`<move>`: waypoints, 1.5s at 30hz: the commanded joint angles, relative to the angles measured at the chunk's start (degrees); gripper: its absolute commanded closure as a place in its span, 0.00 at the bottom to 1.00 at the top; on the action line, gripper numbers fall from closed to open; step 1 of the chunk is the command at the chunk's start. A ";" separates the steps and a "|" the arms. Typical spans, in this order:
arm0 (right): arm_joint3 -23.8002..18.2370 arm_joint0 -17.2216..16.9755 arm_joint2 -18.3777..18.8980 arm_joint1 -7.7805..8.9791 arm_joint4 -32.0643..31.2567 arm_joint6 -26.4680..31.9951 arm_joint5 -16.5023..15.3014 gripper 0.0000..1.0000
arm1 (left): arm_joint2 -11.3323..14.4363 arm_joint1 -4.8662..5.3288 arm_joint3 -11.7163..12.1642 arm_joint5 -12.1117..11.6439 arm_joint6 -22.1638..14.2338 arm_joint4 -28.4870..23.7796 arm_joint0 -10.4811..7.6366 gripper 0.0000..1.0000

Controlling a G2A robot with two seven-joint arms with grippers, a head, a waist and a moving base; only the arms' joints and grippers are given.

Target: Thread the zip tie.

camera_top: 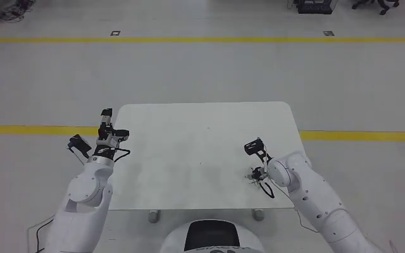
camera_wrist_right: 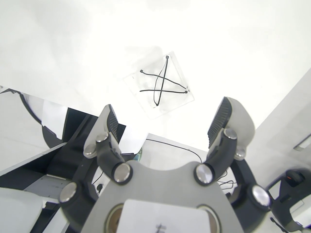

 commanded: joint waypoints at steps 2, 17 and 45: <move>-0.04 -0.11 -0.21 -0.02 0.01 0.07 -0.42 0.00 | 0.00 0.00 0.00 0.00 0.00 0.00 0.00 0.00; 0.49 -0.61 -0.81 -0.08 -0.50 -1.57 -1.50 0.00 | 0.00 0.00 0.00 0.00 0.00 0.00 0.00 0.00; 4.39 1.34 -1.34 -0.67 4.48 -0.56 -3.20 0.00 | 0.00 0.00 0.00 0.00 0.00 0.00 0.00 0.00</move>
